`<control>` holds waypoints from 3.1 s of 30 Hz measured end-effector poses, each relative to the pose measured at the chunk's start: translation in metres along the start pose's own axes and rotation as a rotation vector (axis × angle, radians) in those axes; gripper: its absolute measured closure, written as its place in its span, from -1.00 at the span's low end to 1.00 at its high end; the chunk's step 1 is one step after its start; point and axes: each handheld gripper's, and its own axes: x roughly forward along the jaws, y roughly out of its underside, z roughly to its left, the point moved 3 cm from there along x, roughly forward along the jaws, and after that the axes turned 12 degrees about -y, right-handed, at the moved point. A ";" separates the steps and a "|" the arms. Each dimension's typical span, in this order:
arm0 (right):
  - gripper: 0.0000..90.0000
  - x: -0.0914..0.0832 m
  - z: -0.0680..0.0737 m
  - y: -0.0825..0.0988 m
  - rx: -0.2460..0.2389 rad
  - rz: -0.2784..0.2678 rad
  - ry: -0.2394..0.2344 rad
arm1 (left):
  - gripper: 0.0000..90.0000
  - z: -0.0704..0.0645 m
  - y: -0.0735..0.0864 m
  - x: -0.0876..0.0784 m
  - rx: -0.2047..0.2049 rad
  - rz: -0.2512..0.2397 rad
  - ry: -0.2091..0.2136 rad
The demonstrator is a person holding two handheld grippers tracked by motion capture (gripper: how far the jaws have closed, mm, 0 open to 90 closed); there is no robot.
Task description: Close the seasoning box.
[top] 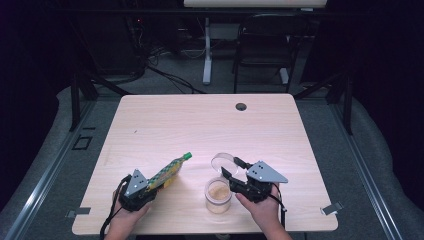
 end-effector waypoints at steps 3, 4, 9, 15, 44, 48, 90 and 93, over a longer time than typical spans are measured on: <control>0.04 0.000 0.003 0.000 -0.006 -0.006 -0.005 | 0.69 0.005 0.002 0.000 -0.042 -0.001 0.004; 0.06 -0.001 0.005 0.000 -0.012 -0.002 -0.003 | 0.69 0.007 0.003 0.000 -0.055 0.004 0.005; 0.14 -0.005 0.013 0.000 -0.036 0.002 -0.014 | 0.67 0.018 0.008 0.000 -0.141 0.010 0.014; 0.15 -0.008 0.029 -0.002 -0.115 0.044 -0.023 | 0.59 0.026 0.012 -0.002 -0.193 0.013 0.027; -0.30 -0.015 0.059 0.018 -0.234 0.209 -0.076 | -0.10 0.039 0.023 -0.028 -0.231 -0.007 -0.024; -0.29 -0.017 0.058 0.019 -0.224 0.199 -0.074 | -0.10 0.039 0.024 -0.030 -0.225 -0.006 -0.022; -0.17 -0.078 -0.037 0.038 0.053 0.171 0.196 | -0.09 0.057 0.040 -0.069 -0.259 -0.043 -0.067; -0.16 -0.079 -0.048 0.051 0.084 0.190 0.221 | -0.10 0.062 0.043 -0.065 -0.264 -0.030 -0.084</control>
